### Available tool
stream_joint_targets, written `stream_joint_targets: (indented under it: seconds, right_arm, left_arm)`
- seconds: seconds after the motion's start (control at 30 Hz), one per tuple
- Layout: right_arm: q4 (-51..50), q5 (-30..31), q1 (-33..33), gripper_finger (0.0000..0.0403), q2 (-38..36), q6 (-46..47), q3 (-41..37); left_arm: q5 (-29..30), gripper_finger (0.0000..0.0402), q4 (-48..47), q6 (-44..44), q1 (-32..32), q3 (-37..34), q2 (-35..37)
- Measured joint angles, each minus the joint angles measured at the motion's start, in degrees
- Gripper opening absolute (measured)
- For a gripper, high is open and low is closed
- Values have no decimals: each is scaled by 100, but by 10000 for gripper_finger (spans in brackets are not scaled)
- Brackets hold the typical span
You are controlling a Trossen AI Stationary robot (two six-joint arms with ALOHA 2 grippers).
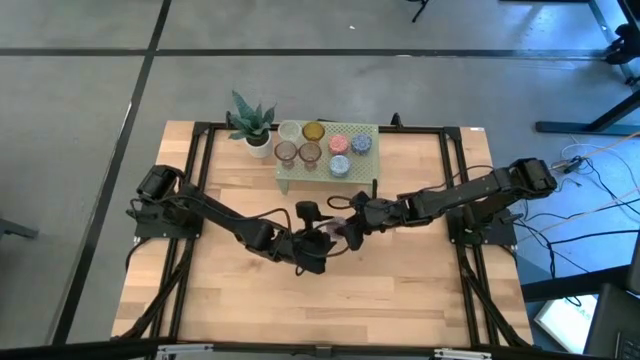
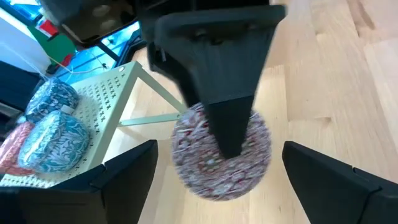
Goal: Pick & Place candle stick holders
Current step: Put the red scented candle on the shelf
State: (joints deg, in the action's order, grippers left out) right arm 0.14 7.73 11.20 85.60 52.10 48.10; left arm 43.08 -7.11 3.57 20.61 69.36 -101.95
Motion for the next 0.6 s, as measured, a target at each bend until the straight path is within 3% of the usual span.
stream_joint_targets:
  seconds: [0.23, 0.4, 0.6]
  right_arm:
    - [-51, -613, 2, 186, -70, 18, 0]
    - [-423, -776, 0, 181, -505, -29, 0]
    - [-1630, -100, -108, 189, -1342, -118, 2]
  left_arm:
    - [97, 342, -236, -31, 42, 1, 0]
    - [213, 343, -723, -516, 38, 4, 2]
    - [181, 343, -1194, -840, 54, 2, 2]
